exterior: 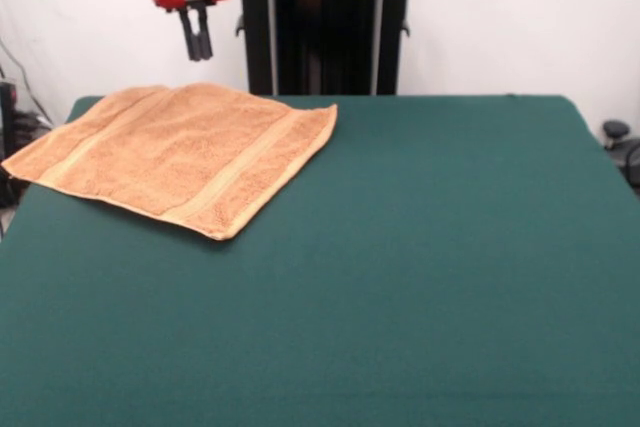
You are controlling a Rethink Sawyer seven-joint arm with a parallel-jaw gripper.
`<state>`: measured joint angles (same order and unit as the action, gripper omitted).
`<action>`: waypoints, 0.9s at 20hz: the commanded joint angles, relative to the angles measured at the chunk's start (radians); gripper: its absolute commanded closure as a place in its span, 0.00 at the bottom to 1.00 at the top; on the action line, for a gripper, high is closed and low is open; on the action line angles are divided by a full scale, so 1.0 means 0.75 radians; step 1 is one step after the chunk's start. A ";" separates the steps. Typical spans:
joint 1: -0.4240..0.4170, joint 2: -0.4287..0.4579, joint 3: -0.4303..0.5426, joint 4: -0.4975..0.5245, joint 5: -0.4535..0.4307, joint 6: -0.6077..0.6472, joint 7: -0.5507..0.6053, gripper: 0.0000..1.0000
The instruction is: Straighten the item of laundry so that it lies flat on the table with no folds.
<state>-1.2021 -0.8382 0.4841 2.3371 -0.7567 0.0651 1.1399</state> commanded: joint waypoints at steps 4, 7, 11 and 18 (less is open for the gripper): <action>-0.050 0.199 0.291 -0.143 -0.034 -0.160 0.158 1.00; -0.026 0.244 0.275 -0.186 -0.058 -0.189 0.156 1.00; 0.065 0.312 0.217 -0.269 -0.067 -0.262 0.171 1.00; 0.234 0.381 -0.046 -0.322 -0.130 -0.465 0.167 1.00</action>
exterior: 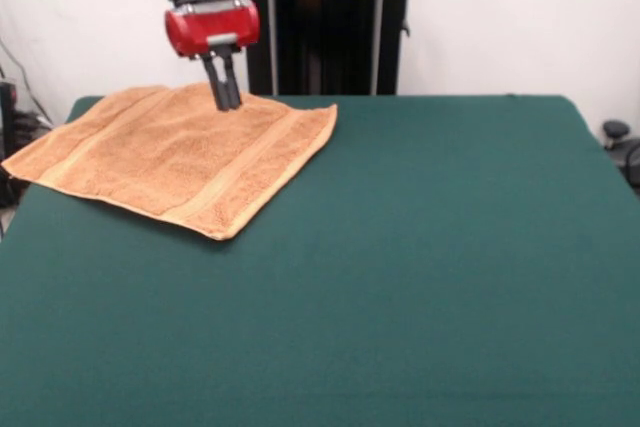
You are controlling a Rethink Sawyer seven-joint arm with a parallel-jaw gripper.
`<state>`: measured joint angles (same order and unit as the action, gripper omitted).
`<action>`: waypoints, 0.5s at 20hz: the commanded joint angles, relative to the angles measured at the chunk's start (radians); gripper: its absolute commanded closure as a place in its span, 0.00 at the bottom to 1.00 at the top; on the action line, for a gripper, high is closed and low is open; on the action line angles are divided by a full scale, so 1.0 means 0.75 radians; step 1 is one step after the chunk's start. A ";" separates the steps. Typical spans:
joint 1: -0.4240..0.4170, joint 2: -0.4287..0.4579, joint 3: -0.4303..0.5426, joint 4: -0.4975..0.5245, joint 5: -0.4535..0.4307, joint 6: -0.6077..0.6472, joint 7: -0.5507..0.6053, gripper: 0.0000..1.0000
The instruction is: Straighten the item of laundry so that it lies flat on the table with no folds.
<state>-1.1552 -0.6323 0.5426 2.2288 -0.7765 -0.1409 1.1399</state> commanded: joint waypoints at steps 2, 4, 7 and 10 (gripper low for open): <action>0.210 0.145 -0.187 -0.206 -0.110 -0.241 0.158 1.00; 0.255 0.157 -0.236 -0.234 -0.103 -0.276 0.150 1.00; 0.256 0.139 -0.243 -0.234 -0.119 -0.286 0.150 1.00; 0.272 0.105 -0.276 -0.239 -0.128 -0.271 0.145 1.00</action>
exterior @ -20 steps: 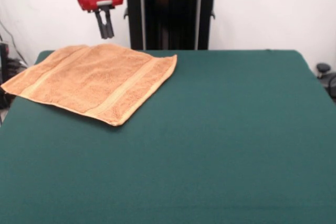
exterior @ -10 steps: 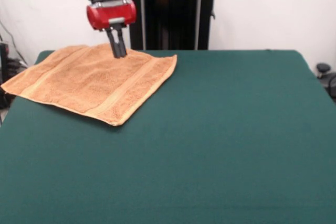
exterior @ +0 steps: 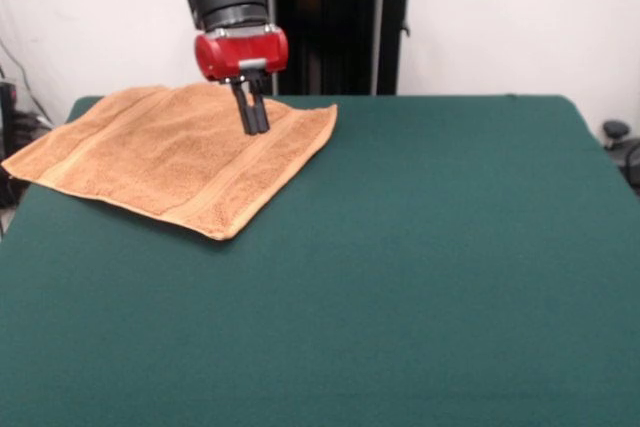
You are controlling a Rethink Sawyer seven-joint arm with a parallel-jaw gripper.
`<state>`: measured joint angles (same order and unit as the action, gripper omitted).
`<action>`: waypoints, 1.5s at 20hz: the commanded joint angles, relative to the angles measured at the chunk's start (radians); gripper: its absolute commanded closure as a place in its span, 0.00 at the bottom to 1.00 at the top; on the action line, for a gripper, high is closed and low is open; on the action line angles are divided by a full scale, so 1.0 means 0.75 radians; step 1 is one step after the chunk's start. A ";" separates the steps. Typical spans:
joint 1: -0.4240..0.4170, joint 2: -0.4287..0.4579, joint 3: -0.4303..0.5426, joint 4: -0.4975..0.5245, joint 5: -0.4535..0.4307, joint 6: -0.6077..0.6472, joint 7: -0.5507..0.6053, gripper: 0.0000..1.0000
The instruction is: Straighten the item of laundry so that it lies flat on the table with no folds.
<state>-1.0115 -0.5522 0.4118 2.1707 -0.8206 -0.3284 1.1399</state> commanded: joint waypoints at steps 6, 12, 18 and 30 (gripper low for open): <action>0.224 -0.034 -0.277 -0.223 -0.023 -0.004 0.108 1.00; 0.319 -0.026 -0.379 -0.280 -0.003 -0.018 0.119 1.00; 0.282 -0.025 -0.344 -0.270 -0.036 -0.087 0.176 1.00; 0.271 0.068 -0.362 -0.275 -0.036 -0.146 0.216 1.00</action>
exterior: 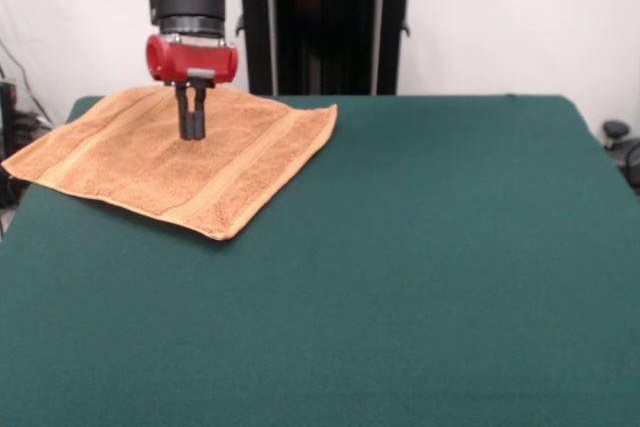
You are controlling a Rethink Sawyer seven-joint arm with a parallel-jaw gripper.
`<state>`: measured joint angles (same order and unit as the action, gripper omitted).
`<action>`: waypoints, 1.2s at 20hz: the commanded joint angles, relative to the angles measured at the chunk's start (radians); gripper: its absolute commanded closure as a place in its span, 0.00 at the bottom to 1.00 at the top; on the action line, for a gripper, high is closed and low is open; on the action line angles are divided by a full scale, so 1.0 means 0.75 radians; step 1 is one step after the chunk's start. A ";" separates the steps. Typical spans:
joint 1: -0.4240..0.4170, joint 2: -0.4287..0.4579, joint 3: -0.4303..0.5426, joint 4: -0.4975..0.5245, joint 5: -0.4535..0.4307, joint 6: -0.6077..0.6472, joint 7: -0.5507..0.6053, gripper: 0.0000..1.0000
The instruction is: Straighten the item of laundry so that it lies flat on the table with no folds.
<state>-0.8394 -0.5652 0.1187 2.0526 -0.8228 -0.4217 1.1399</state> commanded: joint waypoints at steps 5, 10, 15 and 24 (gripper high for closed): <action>0.065 0.161 0.037 -0.134 -0.049 0.000 0.202 1.00; 0.057 0.265 0.072 -0.191 -0.103 0.007 0.189 1.00; 0.098 0.294 0.048 -0.228 -0.097 0.012 0.178 1.00; 0.085 0.308 0.084 -0.270 -0.145 0.032 0.186 1.00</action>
<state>-0.8278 -0.3923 0.1187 1.9945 -0.8974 -0.4326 1.1399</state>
